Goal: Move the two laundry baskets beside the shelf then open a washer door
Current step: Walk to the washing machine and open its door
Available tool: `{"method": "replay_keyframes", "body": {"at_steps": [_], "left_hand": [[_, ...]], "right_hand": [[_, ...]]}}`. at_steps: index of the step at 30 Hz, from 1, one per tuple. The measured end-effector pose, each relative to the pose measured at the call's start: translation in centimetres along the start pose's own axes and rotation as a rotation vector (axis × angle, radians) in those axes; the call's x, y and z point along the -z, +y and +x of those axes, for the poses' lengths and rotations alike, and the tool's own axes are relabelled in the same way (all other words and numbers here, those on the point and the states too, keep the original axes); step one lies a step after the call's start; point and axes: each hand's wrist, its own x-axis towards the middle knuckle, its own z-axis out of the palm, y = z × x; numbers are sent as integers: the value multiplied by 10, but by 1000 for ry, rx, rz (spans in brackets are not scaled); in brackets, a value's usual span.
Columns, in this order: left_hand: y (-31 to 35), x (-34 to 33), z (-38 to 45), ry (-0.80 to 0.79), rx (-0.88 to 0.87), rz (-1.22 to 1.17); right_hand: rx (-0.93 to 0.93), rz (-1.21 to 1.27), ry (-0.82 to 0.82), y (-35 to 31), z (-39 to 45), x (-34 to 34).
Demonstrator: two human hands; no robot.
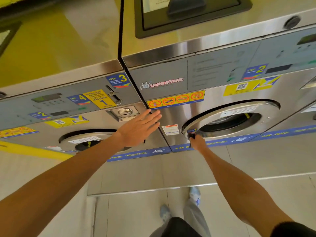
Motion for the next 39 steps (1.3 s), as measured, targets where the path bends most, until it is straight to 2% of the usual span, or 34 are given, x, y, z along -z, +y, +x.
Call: {"method": "replay_keyframes", "body": {"at_steps": [8, 13, 22, 24, 26, 29, 31, 35, 39], "left_hand": [[-4, 2, 0, 14, 1, 118], [4, 9, -2, 4, 54, 186], [44, 22, 12, -16, 264, -95], [50, 22, 17, -6, 284, -155], [56, 23, 22, -25, 291, -170], [65, 31, 30, -67, 308, -156], [69, 40, 35, -96, 332, -148], [79, 56, 48, -152, 406, -203], [85, 71, 62, -198, 468, -288]], "right_hand": [[4, 20, 59, 17, -19, -8], [32, 41, 94, 60, -54, -14], [-97, 30, 180, 196, -137, 9], [-87, 72, 237, 267, -115, 11], [-75, 103, 336, 295, -132, 25], [-106, 165, 532, 259, -207, 54], [-166, 267, 619, 257, -227, 67], [-285, 327, 673, 271, -237, 93], [-319, 341, 641, 294, -231, 118]]}}
